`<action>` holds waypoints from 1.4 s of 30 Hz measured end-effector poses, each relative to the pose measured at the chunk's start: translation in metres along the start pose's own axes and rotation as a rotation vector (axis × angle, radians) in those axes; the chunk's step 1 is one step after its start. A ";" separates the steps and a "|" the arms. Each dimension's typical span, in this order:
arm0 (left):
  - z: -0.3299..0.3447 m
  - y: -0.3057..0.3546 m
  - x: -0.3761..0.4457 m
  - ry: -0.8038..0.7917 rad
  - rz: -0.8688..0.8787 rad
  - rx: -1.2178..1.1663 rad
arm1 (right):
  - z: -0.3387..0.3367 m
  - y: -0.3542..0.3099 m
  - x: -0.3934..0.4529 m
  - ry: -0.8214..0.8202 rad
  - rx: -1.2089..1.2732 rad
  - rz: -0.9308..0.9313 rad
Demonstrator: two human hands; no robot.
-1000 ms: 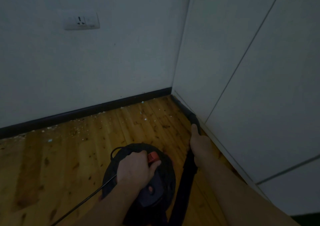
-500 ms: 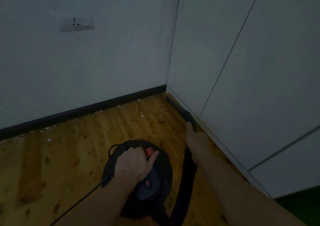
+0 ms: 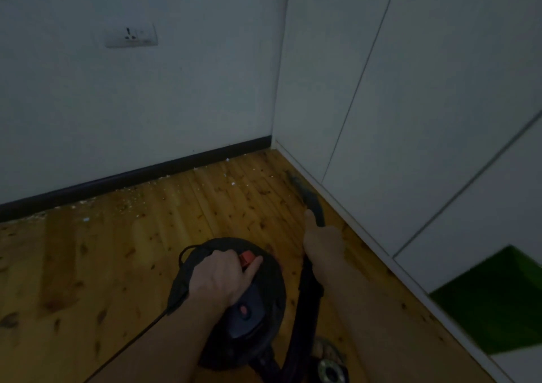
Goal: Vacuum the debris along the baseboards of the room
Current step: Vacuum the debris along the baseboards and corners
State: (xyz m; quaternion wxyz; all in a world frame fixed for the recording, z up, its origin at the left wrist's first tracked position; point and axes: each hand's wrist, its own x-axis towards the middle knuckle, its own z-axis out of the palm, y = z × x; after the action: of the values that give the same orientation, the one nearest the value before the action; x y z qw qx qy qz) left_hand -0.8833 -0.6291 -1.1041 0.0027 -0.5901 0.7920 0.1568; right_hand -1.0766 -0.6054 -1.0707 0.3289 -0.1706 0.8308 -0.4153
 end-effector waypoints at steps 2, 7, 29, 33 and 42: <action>0.004 0.006 -0.014 -0.020 -0.002 0.004 | -0.008 0.008 -0.011 0.004 -0.014 -0.002; 0.017 0.014 -0.037 -0.031 -0.013 0.019 | -0.025 0.022 -0.025 -0.007 -0.036 -0.001; 0.016 0.009 -0.047 -0.296 0.080 -0.077 | -0.133 0.015 -0.076 -0.228 0.167 0.106; 0.019 0.023 -0.053 -0.257 0.036 -0.102 | -0.139 0.018 -0.088 -0.222 0.138 0.068; 0.028 0.034 -0.082 -0.225 0.030 -0.066 | -0.138 0.043 -0.105 -0.208 0.096 0.038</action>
State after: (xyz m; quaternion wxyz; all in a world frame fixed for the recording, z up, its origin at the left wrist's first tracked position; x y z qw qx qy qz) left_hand -0.8953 -0.5371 -1.1068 0.0699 -0.5565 0.7900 0.2478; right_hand -1.0961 -0.4421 -1.0020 0.4290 -0.1811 0.7742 -0.4286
